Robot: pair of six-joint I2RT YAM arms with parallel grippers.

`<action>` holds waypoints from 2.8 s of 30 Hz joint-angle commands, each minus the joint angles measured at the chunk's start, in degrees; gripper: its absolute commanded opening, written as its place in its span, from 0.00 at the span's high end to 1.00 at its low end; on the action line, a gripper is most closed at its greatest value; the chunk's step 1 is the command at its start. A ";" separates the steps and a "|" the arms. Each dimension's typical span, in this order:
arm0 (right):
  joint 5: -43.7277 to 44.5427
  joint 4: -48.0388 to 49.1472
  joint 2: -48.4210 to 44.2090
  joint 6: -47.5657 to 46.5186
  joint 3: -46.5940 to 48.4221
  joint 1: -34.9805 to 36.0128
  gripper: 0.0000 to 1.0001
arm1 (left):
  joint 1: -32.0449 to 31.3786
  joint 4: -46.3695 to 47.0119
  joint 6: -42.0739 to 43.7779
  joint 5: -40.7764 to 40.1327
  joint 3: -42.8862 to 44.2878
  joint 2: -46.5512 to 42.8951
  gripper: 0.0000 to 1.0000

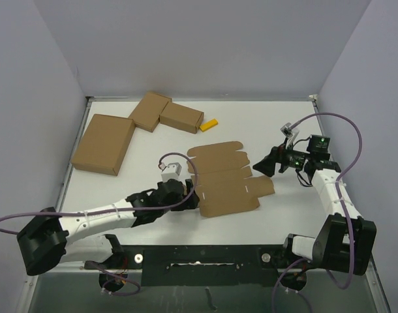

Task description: Fold the paper box

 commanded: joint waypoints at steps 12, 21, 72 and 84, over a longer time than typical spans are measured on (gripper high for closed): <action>0.98 -3.15 0.85 -5.10 3.64 1.82 0.02 | 31.73 18.80 19.98 38.13 -1.09 -9.66 0.02; 0.58 -2.81 2.49 -4.92 3.46 3.08 0.05 | 40.59 29.95 17.07 46.32 6.80 11.13 0.11; 16.40 -18.18 40.43 -9.00 25.72 11.29 0.76 | 43.56 34.35 13.89 50.57 13.76 32.97 0.24; 13.35 -17.42 33.12 -15.37 23.95 12.20 1.00 | 46.21 39.17 13.35 53.03 7.29 27.26 0.23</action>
